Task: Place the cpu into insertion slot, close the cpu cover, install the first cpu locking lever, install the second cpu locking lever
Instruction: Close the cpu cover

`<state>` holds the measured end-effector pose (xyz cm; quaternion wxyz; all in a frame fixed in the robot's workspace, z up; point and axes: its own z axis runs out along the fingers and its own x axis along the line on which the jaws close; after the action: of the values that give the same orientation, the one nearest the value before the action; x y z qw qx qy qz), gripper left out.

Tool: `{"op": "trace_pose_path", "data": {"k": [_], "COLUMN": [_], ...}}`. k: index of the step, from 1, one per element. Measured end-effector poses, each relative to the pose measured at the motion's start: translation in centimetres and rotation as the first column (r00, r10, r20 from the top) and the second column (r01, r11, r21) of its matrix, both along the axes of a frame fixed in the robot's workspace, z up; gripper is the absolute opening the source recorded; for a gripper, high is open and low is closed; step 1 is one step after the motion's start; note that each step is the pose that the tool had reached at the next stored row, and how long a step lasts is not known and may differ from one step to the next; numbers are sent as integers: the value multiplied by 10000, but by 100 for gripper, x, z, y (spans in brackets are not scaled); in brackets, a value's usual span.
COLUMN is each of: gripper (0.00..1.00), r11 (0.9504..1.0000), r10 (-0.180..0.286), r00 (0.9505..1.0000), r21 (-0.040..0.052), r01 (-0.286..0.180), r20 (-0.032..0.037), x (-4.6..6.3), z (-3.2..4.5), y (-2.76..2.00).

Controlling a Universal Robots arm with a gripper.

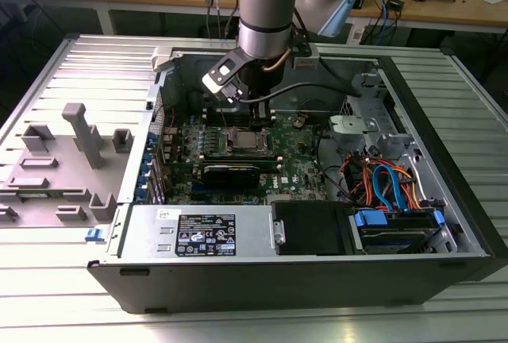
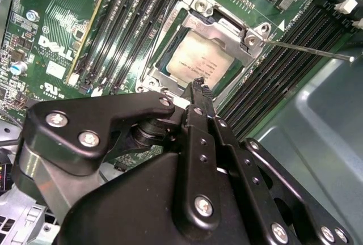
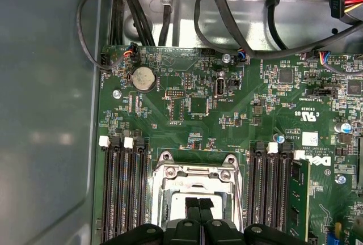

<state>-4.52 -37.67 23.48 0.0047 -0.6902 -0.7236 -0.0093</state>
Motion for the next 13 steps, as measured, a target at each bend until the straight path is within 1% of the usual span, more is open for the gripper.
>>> {"op": "trace_pose_path", "data": {"k": [11,13], "gripper": [11,11], "r11": [10000,10000], "r10": [2,4], "r00": [10000,10000], "r21": [-4,-4], "r01": [-2,-4], "r20": [-2,-2], "x": [-101,-103], "z": [-31,-33], "y": [-24,-24]}}
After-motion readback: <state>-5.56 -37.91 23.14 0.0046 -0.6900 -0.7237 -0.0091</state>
